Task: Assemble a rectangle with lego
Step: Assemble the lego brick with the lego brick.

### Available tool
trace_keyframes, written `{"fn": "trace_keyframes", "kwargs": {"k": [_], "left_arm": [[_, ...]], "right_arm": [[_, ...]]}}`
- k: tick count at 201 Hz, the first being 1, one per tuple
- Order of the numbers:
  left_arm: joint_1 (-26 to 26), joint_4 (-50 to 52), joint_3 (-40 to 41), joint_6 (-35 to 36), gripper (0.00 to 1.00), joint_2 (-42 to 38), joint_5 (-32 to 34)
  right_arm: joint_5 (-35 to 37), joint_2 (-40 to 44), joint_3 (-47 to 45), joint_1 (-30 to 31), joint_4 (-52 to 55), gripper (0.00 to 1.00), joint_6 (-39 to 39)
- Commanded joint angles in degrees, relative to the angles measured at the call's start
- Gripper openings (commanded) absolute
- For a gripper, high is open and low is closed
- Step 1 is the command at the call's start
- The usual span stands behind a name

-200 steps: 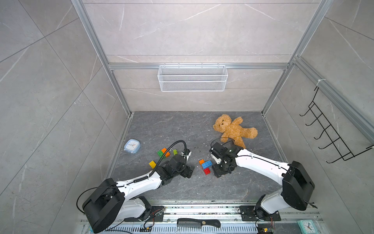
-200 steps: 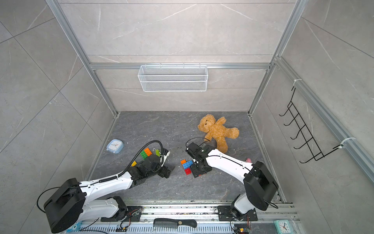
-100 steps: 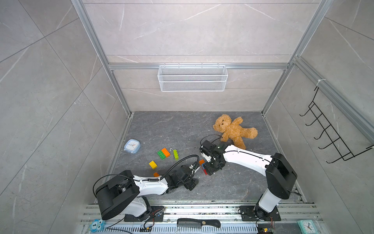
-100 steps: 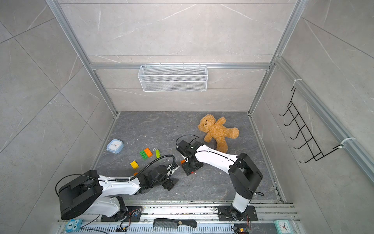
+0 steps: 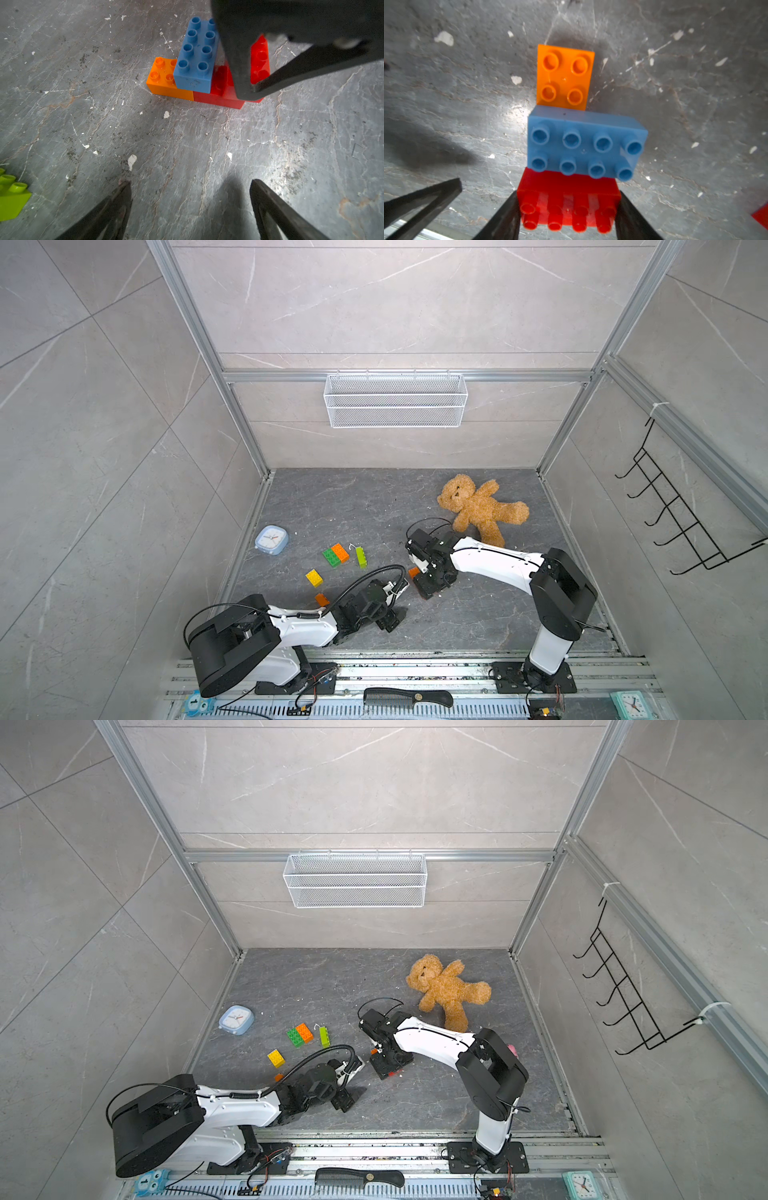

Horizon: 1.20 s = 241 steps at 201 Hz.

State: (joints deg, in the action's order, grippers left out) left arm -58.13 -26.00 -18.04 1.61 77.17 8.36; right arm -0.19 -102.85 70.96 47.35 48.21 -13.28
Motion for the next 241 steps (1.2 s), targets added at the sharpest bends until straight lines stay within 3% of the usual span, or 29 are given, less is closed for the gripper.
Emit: {"fn": "trace_keyframes", "kwargs": {"k": [1, 241], "left_arm": [[0.12, -2.74, -0.24, 1.56, 0.91, -1.01, -1.28], [0.14, -2.48, -0.15, 1.56, 0.91, -1.02, -0.96]], "right_arm": [[0.19, -1.07, 1.33, -0.02, -0.35, 0.24, -0.66], [1.73, -3.05, 0.71, -2.0, 0.84, 0.11, -0.65]]}}
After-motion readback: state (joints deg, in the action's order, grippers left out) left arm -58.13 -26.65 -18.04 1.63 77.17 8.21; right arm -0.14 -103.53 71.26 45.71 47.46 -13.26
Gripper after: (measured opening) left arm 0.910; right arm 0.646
